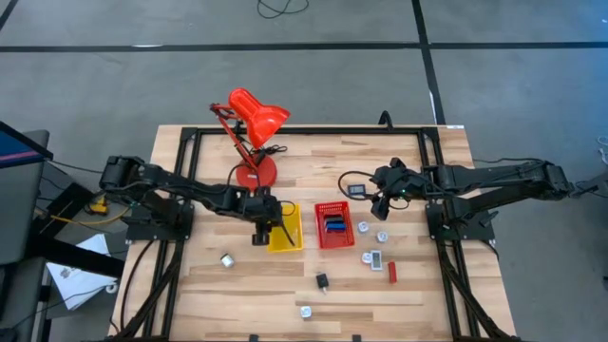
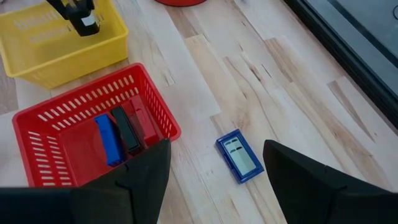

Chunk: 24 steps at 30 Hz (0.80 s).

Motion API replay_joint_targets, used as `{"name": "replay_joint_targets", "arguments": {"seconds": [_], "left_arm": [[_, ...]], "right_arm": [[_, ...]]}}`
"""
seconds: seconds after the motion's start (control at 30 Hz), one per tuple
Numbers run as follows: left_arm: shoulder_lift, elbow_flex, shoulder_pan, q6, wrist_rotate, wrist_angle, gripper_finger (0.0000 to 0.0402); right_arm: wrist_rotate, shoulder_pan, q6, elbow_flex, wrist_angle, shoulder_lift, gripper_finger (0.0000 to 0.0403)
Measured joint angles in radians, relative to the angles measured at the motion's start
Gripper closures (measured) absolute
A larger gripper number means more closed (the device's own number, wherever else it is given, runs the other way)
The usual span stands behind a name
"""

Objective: Pick & Place Office items
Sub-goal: Put the left black charger adapter into the yellow bin

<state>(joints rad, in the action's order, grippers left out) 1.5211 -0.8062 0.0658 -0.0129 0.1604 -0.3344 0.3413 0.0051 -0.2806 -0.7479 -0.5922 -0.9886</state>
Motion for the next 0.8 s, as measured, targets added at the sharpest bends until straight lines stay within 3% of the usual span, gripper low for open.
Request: {"name": "replay_joint_targets", "arguments": {"seconds": [0.8], "left_arm": [[0.009,0.000,-0.006,-0.048,-0.011,0.002,0.0238]], "right_arm": [[0.000,0.000,0.000,0.000,-0.002,0.000,0.0154]]}}
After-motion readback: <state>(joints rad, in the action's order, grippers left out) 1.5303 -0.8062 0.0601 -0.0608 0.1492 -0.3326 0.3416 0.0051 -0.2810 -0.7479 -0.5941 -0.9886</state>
